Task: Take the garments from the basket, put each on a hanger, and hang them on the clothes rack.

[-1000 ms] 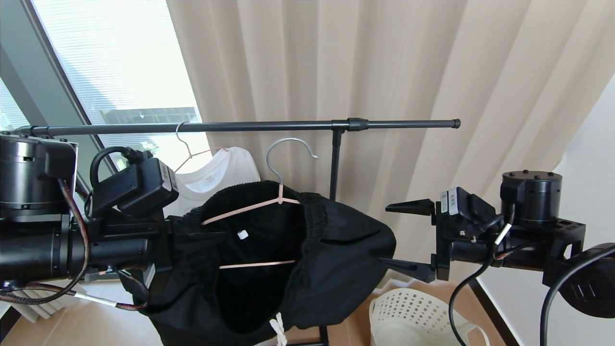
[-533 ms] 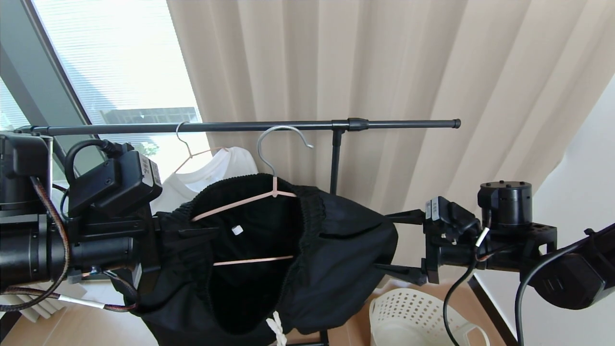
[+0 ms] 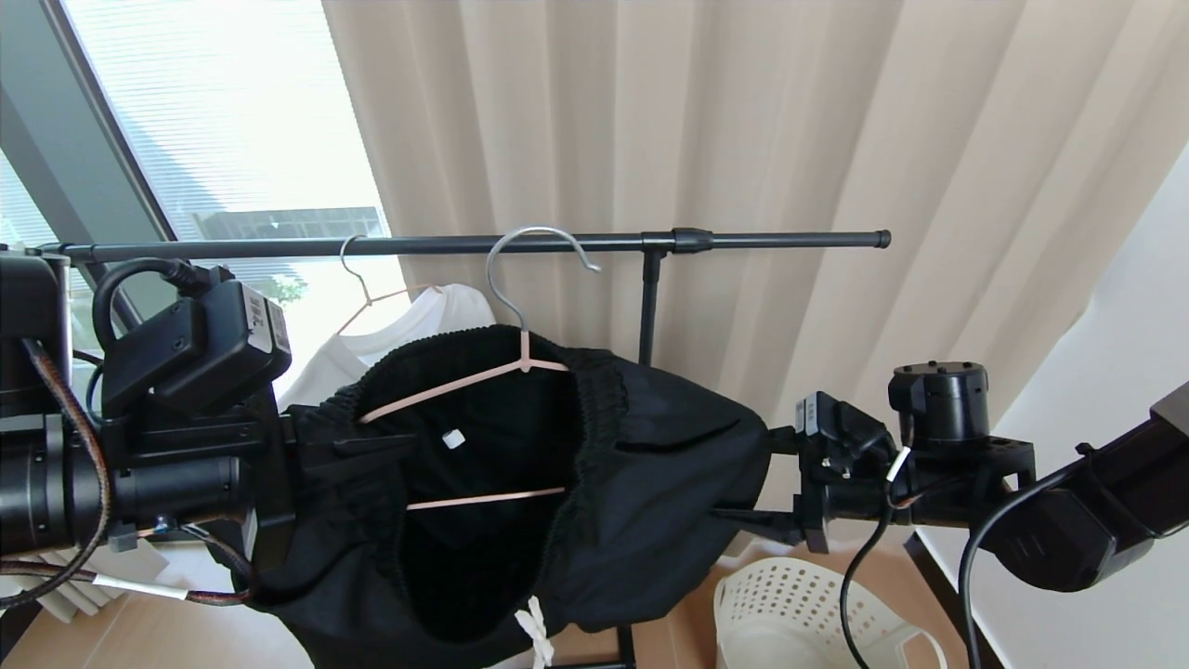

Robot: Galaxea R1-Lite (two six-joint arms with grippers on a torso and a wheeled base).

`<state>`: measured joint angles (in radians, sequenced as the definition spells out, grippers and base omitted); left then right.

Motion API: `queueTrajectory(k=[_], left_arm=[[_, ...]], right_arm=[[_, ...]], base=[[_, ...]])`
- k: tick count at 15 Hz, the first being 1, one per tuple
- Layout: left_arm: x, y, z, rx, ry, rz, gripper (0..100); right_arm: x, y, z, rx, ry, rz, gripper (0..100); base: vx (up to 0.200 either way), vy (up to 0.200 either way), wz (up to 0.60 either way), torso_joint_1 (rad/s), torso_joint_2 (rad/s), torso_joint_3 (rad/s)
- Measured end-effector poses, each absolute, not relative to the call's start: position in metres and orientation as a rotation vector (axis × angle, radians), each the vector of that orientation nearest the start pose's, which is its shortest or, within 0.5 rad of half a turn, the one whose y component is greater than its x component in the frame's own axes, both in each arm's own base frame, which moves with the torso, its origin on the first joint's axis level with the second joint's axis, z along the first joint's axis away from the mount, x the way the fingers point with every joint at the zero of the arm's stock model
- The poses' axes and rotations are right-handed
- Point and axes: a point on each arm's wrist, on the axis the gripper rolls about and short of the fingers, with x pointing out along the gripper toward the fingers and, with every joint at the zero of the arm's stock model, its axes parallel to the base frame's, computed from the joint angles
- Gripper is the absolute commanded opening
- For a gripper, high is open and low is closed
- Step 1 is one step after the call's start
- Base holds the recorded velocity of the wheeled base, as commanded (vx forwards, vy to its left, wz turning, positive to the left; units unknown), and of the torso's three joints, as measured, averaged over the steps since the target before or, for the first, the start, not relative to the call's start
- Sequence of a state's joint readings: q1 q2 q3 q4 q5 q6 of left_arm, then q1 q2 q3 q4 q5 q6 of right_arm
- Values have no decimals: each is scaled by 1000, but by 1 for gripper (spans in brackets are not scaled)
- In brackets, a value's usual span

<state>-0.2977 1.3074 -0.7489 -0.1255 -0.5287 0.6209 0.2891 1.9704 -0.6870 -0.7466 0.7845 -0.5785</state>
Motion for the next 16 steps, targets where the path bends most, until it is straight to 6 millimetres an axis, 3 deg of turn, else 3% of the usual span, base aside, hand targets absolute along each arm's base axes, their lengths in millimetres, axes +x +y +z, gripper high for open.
queueTrajectory(k=[16], left_arm=[[178,-56,221,495,166,-855,0]], right_arm=[[335,72,82,-357,216,1045,0]], base=[[0,0,0,0,0,0]])
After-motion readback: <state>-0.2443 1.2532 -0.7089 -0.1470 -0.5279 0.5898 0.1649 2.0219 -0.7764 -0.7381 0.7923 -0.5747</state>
